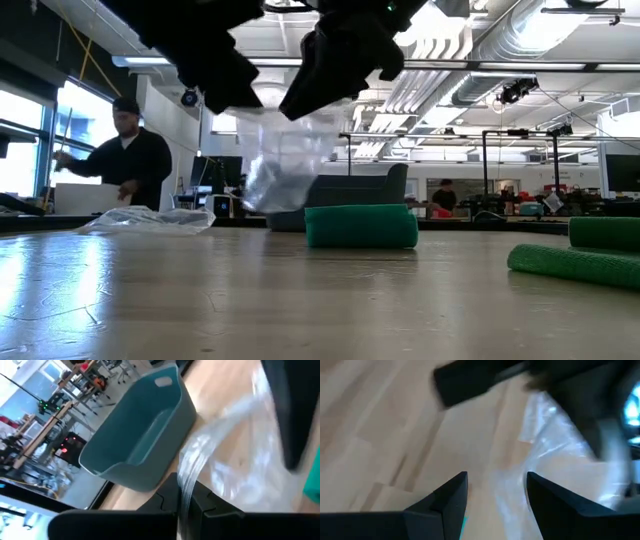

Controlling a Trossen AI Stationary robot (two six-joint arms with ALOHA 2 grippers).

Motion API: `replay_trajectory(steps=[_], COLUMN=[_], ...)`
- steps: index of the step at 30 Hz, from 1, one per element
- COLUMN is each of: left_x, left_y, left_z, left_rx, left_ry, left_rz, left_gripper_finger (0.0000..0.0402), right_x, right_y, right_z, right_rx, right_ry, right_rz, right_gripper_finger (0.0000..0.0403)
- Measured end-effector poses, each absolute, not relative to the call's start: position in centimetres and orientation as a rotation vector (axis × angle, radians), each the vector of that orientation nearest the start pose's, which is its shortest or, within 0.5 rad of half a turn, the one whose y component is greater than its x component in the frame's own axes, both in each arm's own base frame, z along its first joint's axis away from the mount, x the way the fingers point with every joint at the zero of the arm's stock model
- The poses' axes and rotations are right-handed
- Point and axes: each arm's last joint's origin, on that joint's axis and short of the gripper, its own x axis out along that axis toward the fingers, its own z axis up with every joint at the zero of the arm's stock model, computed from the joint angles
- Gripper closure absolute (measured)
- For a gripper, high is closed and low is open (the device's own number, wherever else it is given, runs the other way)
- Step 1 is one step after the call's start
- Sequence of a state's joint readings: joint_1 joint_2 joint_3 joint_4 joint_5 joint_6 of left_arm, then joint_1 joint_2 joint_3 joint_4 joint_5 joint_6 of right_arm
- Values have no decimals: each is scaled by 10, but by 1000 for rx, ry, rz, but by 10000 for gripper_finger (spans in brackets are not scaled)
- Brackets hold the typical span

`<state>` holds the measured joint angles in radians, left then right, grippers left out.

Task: Roll bandage
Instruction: Open the bottom transparent zip bag, then put the blue bandage into the transparent zip bag

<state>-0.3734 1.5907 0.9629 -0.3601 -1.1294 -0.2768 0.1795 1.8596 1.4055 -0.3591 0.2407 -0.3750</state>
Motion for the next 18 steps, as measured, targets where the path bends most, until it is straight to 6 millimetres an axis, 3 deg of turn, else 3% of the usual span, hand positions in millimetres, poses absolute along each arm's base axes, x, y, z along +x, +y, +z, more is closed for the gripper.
replay_trajectory(steps=[5,10,18], left_x=[291,272,255], left_y=[-86,-79,-73], left_z=[191,194,198], left_rx=[475,470,364], left_ry=[691,760,840], left_rz=[780,826,851], left_gripper_finger=[401,401,401], right_x=[392,374,326], right_y=[74,83,72], right_z=[251,260,191], right_rx=[-557,-478,-262], right_ry=[776,817,826], right_rz=[32,107,60], right_gripper_finger=[208,208,208])
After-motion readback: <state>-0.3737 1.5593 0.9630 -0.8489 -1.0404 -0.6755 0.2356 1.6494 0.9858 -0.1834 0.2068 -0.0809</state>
